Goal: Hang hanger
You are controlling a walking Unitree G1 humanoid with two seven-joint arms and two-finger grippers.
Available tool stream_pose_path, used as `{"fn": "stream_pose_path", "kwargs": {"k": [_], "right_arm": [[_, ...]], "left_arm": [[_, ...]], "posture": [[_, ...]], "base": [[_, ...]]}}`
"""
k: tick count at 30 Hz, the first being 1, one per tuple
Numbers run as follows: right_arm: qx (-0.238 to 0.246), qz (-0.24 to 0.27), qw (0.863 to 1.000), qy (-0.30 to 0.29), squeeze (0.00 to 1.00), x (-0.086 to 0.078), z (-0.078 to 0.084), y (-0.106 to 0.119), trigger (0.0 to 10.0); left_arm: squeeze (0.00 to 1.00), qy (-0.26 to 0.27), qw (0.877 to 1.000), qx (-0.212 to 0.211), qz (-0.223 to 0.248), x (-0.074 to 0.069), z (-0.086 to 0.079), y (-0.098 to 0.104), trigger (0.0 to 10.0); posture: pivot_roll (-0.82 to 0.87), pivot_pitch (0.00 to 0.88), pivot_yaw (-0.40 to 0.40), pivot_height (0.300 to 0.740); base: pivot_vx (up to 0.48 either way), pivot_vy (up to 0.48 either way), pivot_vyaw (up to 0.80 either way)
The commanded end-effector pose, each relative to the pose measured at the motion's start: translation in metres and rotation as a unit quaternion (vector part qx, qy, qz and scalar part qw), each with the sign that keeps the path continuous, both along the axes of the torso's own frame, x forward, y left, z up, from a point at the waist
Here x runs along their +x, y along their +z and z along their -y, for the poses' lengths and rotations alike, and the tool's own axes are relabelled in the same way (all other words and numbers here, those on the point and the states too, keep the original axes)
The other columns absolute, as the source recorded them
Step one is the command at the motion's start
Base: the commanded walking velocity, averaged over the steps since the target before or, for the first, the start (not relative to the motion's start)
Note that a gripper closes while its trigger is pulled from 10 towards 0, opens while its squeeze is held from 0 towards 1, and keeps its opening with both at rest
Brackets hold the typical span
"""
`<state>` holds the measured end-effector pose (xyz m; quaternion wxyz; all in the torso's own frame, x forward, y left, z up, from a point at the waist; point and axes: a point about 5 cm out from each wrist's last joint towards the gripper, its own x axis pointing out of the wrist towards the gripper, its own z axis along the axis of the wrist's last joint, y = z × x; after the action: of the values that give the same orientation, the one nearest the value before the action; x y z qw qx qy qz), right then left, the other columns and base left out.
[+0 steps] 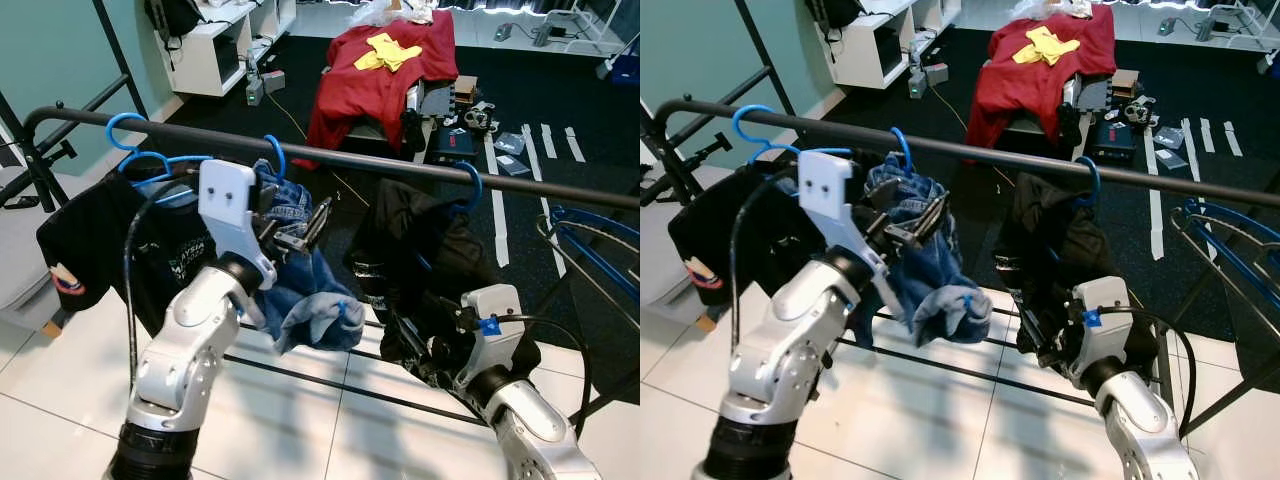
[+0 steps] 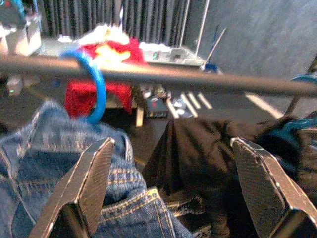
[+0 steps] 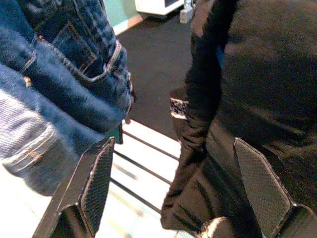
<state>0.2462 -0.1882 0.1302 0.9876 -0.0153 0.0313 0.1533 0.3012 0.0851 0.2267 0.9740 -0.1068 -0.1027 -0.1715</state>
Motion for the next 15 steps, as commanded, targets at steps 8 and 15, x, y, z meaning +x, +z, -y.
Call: {"fn": "stream_pose_path", "kwargs": {"k": [8, 15], "right_arm": [[0.01, 0.003, 1.0, -0.003, 0.0, 0.0, -0.004, -0.003, 10.0], [0.014, 0.005, 1.0, -0.008, 0.0, 0.0, -0.004, -0.002, 10.0]], "left_arm": [[0.31, 0.088, 0.994, 0.032, -0.055, 0.02, -0.006, -0.009, 10.0], [0.0, 0.11, 0.985, 0.089, -0.1, 0.022, -0.016, -0.029, 10.0]], "posture": [[-0.13, 0.121, 0.073, 0.74], [-0.13, 0.125, 0.08, 0.74]], "base": [[0.0, 0.0, 0.0], [0.0, 0.0, 0.0]]}}
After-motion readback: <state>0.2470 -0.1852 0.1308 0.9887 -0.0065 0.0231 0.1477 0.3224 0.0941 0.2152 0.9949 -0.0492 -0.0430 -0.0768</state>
